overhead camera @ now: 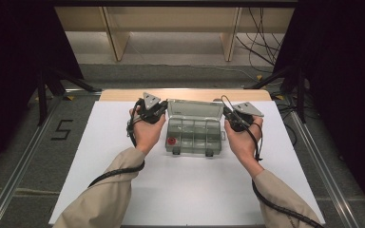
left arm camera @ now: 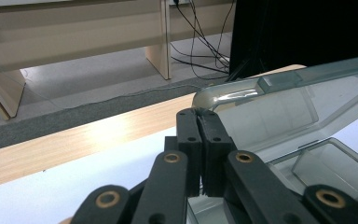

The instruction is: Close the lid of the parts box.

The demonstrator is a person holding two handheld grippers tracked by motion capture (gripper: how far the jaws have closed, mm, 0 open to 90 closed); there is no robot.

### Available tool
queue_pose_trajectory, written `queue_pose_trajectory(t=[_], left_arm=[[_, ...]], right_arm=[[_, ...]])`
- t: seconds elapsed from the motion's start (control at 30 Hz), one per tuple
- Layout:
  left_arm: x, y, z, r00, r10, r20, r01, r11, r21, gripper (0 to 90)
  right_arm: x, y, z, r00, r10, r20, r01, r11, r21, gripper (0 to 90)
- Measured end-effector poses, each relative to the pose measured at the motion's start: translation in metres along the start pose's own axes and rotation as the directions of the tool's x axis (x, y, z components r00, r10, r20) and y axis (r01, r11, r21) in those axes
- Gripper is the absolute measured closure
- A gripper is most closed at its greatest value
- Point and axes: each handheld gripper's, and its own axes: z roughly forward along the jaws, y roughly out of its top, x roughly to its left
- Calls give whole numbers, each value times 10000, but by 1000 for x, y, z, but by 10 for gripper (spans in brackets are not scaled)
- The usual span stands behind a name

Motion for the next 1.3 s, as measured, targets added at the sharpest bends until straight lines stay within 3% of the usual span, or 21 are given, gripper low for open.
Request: queue_pose_trajectory(t=[0.93, 1.3], left_arm=[[-3, -7, -5, 9999, 121, -113, -123, 9997, -198, 884], [-4, -10, -7, 9999, 148, -85, -150, 9995, -263, 884]], right_arm=[[5, -3, -5, 9998, 134, 127, -136, 9999, 90, 894], [6, -6, -7, 9997, -26, 234, 25, 10000, 35, 894]])
